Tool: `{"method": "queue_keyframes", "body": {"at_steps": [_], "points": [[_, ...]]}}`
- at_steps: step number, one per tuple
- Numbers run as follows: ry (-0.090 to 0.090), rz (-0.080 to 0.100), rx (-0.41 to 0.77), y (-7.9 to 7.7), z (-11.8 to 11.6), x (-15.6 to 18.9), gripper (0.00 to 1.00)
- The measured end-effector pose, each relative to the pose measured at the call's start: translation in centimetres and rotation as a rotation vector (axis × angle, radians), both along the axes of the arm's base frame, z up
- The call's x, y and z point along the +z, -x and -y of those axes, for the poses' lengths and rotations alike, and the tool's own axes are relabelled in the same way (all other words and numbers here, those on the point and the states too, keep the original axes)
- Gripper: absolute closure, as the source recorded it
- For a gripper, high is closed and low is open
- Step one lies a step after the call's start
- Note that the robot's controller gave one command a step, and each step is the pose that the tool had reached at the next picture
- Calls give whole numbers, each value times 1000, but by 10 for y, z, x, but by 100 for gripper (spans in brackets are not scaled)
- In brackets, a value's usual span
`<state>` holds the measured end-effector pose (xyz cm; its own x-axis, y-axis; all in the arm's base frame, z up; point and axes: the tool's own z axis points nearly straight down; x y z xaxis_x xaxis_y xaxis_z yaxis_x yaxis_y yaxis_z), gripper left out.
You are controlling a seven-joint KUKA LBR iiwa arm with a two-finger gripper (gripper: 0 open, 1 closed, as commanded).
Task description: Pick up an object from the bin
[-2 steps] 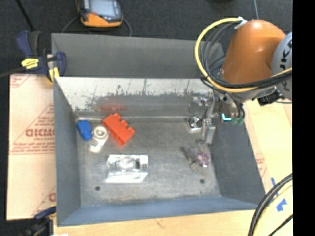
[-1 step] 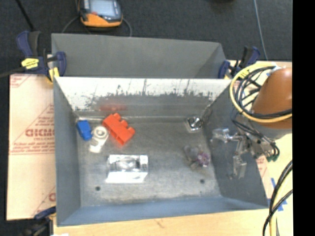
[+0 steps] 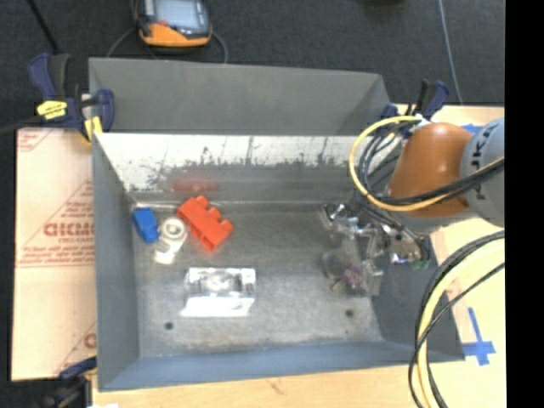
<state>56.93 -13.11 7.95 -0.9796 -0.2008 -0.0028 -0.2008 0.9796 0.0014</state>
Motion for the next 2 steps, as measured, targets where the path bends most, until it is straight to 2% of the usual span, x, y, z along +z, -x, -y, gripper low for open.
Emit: {"method": "queue_keyframes", "body": {"at_steps": [1,2], "points": [[3,4,0,0,2,4,100],[6,9,14,18,3,115,100]]}}
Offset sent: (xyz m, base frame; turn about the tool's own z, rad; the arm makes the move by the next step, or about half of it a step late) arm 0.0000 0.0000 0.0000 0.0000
